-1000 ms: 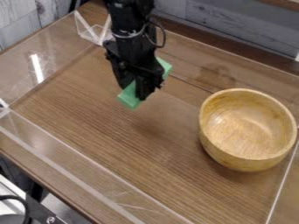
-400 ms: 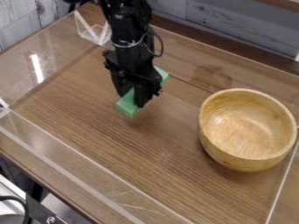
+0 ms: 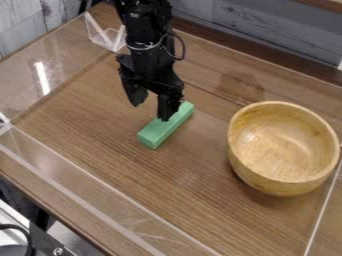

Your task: Remove the green block from inside the brown bowl and put it on the table

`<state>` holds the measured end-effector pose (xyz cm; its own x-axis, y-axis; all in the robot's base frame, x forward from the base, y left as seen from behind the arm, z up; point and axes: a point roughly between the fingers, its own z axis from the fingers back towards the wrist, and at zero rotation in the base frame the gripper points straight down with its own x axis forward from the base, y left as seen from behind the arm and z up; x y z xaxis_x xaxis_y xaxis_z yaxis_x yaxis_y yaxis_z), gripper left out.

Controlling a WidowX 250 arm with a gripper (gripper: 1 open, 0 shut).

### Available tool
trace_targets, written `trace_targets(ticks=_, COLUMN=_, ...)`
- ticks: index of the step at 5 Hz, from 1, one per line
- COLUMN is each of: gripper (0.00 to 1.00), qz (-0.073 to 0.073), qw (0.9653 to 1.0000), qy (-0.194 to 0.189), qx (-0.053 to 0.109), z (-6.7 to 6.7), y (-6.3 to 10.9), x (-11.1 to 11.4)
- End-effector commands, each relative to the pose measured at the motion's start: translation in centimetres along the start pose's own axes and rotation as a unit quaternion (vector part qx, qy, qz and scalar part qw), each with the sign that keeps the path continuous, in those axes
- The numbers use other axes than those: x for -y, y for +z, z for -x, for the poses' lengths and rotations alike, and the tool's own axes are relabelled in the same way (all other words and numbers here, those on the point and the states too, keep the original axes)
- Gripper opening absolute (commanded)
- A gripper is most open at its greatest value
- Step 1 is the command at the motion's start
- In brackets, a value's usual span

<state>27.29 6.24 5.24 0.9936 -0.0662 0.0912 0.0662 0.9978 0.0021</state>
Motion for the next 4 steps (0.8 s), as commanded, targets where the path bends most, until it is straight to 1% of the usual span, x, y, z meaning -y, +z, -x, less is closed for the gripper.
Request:
trace_targets(ticks=1, gripper=1.0, qz=-0.001, qw=0.9996, qy=0.011, qx=0.026, z=-1.6, y=2.8, x=-0.7)
trace_targets(ticks=2, gripper=1.0, qz=0.011, qw=0.9992, qy=0.017, qx=0.033, z=-2.1, y=5.4, x=-0.8)
trace_targets(ticks=3, gripper=1.0, qz=0.021, qw=0.9985, qy=0.02, qx=0.047, z=-2.4, y=8.1, x=-0.5)
trace_targets(ticks=4, gripper=1.0, qz=0.027, qw=0.9979, qy=0.02, qx=0.055, z=-2.3, y=9.7, x=-0.1)
